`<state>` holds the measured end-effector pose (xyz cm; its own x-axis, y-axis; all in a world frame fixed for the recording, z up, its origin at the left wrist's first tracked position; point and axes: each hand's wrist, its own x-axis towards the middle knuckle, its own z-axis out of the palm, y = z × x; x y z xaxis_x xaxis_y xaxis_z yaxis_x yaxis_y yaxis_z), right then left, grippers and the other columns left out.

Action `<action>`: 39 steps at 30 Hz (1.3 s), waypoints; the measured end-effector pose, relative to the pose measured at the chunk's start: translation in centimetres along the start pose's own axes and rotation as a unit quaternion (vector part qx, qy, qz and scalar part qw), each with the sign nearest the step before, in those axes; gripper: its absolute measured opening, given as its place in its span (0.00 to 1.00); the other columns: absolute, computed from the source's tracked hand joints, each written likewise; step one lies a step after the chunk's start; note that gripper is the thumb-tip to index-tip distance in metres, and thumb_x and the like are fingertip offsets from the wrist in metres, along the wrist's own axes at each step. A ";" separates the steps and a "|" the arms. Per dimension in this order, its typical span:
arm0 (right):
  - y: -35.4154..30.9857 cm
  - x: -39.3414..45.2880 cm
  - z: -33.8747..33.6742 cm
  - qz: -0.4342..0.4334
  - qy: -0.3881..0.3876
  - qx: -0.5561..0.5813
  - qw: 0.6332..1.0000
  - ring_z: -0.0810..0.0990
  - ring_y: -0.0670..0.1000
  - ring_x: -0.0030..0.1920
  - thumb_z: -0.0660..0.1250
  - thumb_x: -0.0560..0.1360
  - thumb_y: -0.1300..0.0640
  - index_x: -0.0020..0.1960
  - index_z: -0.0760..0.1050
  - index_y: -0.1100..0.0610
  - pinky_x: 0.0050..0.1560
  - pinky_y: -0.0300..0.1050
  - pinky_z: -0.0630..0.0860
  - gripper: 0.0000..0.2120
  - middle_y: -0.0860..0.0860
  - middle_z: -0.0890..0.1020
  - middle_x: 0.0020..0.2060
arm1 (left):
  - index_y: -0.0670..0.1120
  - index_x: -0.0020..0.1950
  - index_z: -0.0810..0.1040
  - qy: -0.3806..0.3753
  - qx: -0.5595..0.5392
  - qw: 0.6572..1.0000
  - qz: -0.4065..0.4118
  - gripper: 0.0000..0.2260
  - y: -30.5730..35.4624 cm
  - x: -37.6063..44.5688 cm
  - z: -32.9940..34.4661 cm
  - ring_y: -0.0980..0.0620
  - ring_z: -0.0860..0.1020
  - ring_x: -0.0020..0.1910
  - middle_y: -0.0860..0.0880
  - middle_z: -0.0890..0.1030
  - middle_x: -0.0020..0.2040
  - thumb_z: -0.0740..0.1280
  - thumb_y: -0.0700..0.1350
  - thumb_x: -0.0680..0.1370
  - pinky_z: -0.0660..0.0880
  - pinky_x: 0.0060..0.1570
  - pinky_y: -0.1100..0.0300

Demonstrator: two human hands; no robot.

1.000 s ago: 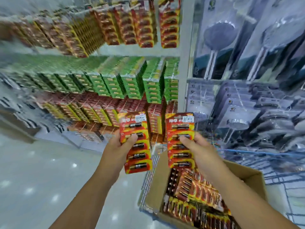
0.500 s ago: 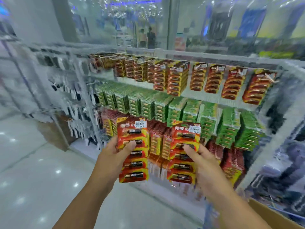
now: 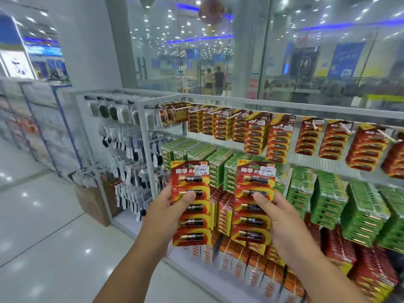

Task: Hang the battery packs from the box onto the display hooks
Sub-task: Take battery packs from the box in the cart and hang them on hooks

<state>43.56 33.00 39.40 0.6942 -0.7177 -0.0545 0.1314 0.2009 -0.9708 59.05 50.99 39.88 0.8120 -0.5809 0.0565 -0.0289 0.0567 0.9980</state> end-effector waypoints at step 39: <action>0.2 39.8 11.1 -0.025 0.224 -0.020 0.974 0.78 0.48 0.67 0.76 0.65 0.30 0.68 0.78 0.44 0.73 0.59 0.72 0.35 0.39 0.83 0.63 | 0.62 0.60 0.80 -0.212 -0.041 0.976 -0.013 0.11 -2.8 50.0 3.7 0.57 0.87 0.48 0.60 0.88 0.50 0.72 0.57 0.78 0.84 0.51 0.49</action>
<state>79.09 11.92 39.63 0.3083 -0.9466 -0.0944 0.1226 0.1379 -0.9828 97.56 18.77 40.04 0.4966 -0.8663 0.0548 0.0503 0.0918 0.9945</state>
